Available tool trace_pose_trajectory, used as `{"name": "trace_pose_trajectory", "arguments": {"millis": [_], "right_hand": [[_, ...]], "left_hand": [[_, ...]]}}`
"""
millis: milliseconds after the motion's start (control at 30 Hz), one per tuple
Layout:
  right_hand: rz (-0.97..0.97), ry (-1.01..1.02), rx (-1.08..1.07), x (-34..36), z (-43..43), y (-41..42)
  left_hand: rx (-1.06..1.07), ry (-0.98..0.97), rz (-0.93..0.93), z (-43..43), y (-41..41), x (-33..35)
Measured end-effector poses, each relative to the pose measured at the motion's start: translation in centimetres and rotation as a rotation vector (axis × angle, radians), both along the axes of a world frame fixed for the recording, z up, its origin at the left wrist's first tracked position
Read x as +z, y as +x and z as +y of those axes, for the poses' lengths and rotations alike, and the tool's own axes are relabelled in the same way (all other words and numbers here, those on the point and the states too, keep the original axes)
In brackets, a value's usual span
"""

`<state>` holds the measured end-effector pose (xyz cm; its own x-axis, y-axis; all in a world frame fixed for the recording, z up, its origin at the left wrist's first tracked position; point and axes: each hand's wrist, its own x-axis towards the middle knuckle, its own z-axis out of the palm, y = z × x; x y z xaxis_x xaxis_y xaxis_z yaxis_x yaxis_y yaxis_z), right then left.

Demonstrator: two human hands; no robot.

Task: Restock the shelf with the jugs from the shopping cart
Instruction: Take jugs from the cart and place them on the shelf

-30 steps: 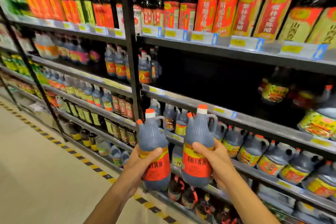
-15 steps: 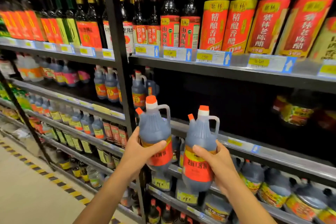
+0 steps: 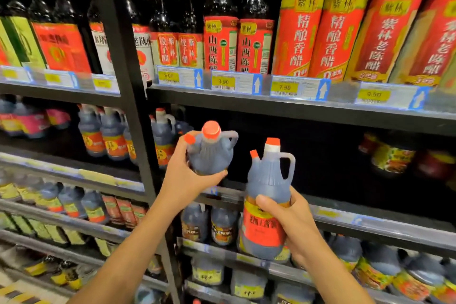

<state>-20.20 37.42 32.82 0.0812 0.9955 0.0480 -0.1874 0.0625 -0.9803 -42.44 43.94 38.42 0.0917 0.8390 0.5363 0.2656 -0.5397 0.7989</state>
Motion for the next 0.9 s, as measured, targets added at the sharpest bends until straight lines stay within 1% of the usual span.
{"name": "trace_pose_trajectory", "arguments": {"millis": [267, 467, 667, 900], "right_hand": [[0.004, 0.031, -0.1, 0.8, 1.3, -2.8], [-0.014, 0.005, -0.17, 0.8, 2.3, -3.8], [-0.043, 0.007, -0.2, 0.7, 2.4, -4.2], [-0.099, 0.023, -0.187, 0.9, 2.2, -4.7]], "left_hand": [[-0.068, -0.159, -0.025, 6.6, -1.4, -1.9], [-0.071, -0.306, -0.074, 8.8, -1.2, -3.0], [-0.053, -0.363, -0.131, 9.6, -1.1, -4.0], [-0.014, -0.385, -0.113, 10.4, -1.0, -4.5]]}}
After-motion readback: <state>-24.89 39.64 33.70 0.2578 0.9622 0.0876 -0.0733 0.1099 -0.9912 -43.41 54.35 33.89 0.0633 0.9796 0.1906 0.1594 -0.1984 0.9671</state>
